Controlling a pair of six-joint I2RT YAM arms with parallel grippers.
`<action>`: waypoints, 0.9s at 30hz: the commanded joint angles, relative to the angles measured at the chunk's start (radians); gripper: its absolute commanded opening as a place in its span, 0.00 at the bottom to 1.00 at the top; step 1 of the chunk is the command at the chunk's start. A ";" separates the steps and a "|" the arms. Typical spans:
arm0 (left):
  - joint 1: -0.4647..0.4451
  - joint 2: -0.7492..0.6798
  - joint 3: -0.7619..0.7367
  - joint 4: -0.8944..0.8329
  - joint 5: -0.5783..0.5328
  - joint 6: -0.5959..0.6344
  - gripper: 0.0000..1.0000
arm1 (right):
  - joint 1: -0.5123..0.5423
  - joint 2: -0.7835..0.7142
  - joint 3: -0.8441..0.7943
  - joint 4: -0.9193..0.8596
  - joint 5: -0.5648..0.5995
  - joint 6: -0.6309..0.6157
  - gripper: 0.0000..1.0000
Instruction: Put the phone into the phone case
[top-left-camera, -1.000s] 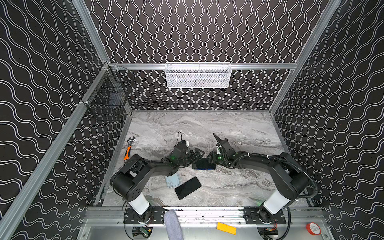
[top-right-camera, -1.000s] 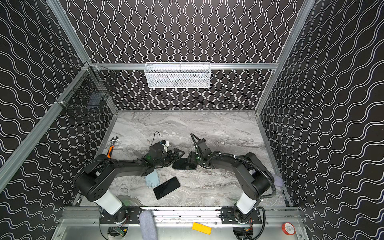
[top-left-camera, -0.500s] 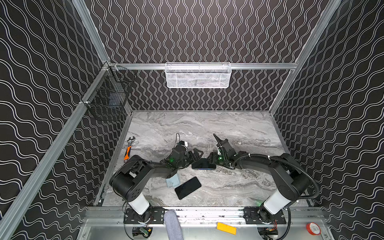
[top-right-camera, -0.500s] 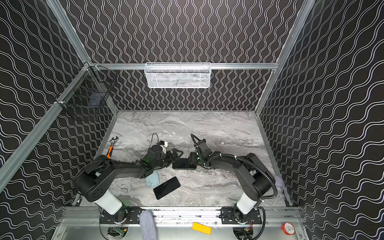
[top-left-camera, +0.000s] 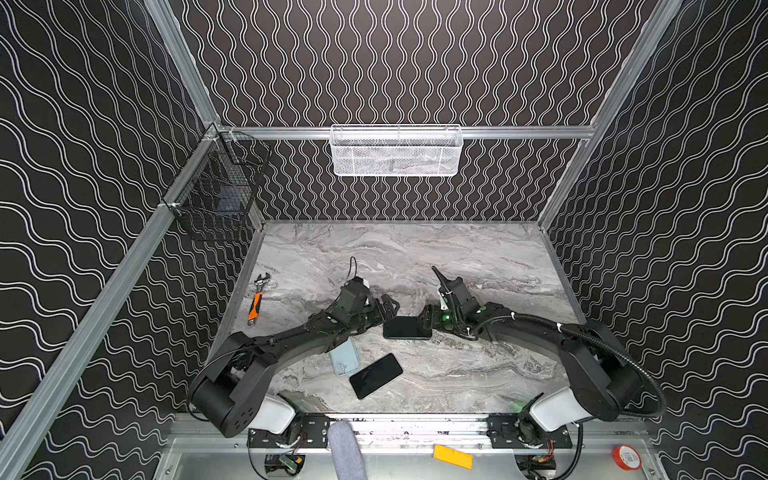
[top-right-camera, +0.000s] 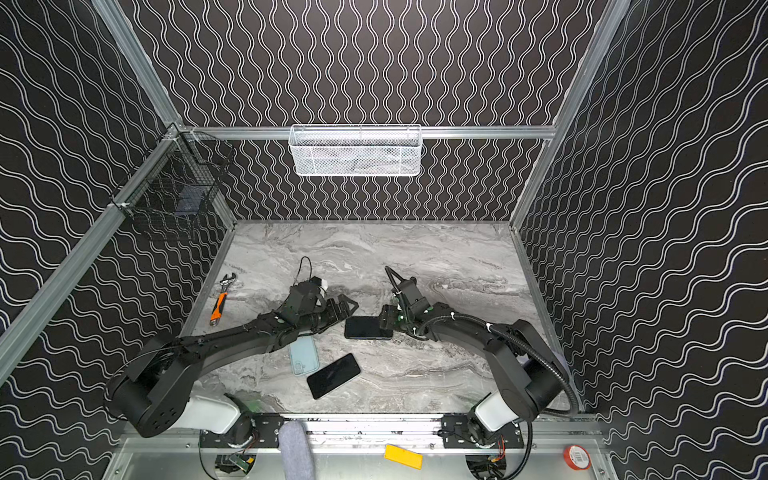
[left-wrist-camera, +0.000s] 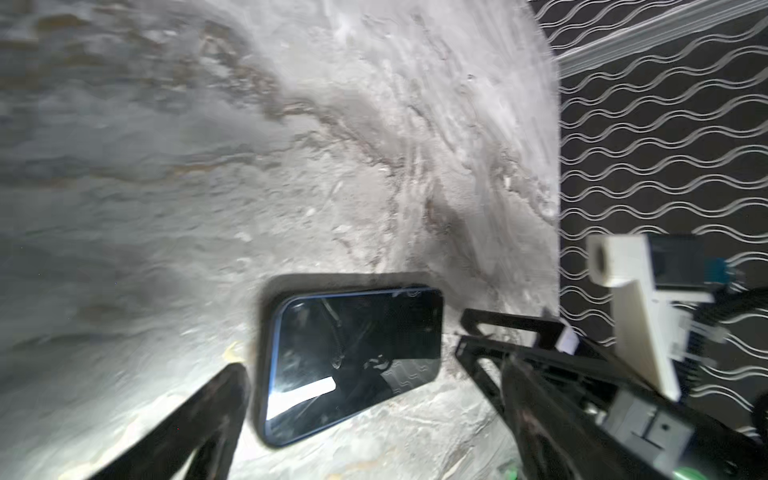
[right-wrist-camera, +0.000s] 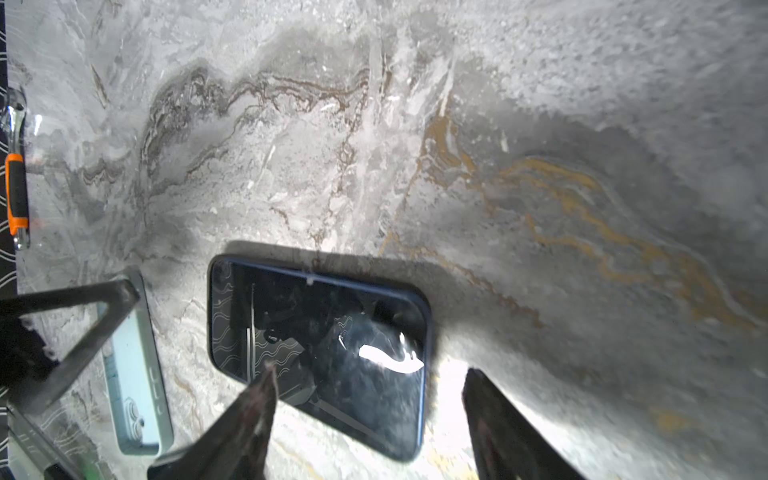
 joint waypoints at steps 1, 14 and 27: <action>0.003 -0.003 0.003 -0.095 -0.006 0.039 0.98 | 0.000 -0.018 -0.018 -0.027 0.015 -0.013 0.73; 0.007 0.143 -0.028 0.093 0.165 0.002 0.98 | 0.001 0.055 -0.049 0.019 -0.028 -0.046 0.67; 0.008 0.183 -0.055 0.181 0.200 -0.033 0.98 | 0.010 0.119 -0.045 0.009 -0.029 -0.057 0.55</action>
